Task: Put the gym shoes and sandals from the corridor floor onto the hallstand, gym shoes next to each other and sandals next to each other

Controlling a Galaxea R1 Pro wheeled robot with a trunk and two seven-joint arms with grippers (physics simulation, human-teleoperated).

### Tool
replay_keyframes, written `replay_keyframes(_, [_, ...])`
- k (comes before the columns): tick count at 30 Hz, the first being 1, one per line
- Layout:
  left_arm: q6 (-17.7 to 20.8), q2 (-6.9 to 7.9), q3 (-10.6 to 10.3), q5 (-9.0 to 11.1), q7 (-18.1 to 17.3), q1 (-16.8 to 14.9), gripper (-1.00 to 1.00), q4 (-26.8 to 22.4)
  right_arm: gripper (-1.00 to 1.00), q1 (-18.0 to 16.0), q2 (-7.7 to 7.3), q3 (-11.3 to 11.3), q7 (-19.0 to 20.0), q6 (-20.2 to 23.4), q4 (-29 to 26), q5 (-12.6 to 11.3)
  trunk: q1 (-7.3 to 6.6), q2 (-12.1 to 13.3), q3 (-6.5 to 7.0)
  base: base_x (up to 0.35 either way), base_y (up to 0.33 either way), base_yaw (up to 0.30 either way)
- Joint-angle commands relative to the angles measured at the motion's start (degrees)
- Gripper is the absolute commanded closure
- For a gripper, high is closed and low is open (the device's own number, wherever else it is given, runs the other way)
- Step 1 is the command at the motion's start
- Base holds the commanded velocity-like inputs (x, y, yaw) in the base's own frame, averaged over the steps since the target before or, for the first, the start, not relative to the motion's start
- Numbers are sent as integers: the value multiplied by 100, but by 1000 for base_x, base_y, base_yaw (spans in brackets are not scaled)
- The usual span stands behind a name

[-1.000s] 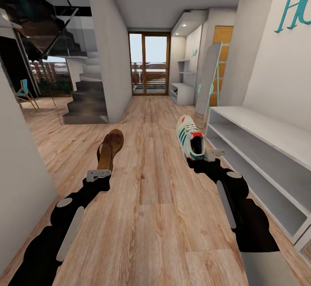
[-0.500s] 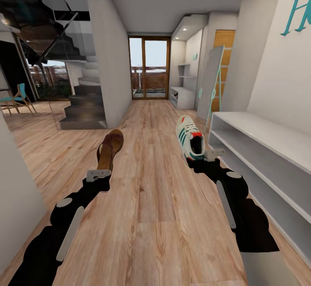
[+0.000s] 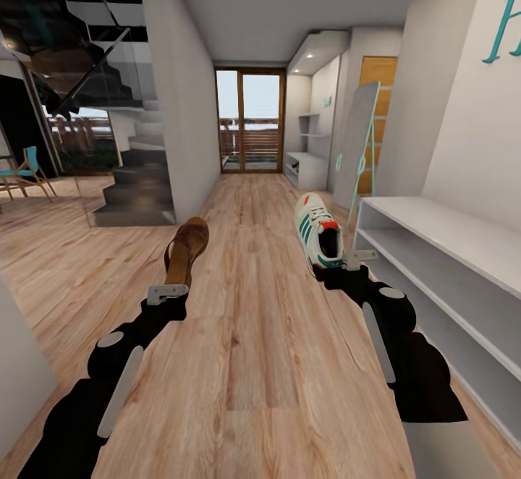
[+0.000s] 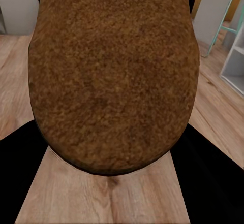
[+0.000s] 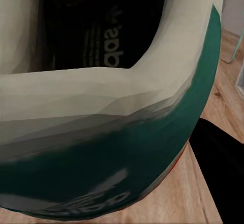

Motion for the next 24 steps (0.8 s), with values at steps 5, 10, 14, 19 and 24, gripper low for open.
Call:
replay_keyframes(5, [28, 3, -2, 28, -2, -3, 100, -7, 100, -6, 2, -4, 14, 29, -7, 3, 2, -2, 25, 344, 0, 0])
replay_keyframes(10, [27, 0, -2, 34, -2, -3, 100, -6, 100, -4, 2, -4, 14, 29, -8, 3, 2, -2, 29, 344, 0, 0])
replay_keyframes(14, [28, -5, -2, 36, -2, -3, 100, -6, 100, -5, 2, -4, 14, 29, -6, 6, 2, -2, 29, 344, 0, 0])
replay_keyframes(19, [30, 1, -2, 36, -2, -3, 100, -6, 100, -5, 2, -4, 9, 29, -8, 6, 2, -2, 29, 344, 0, 0])
replay_keyframes(24, [29, 2, -2, 39, -2, -3, 100, -5, 100, -4, -2, -4, 13, 31, -9, -1, 2, -2, 29, 344, 0, 0])
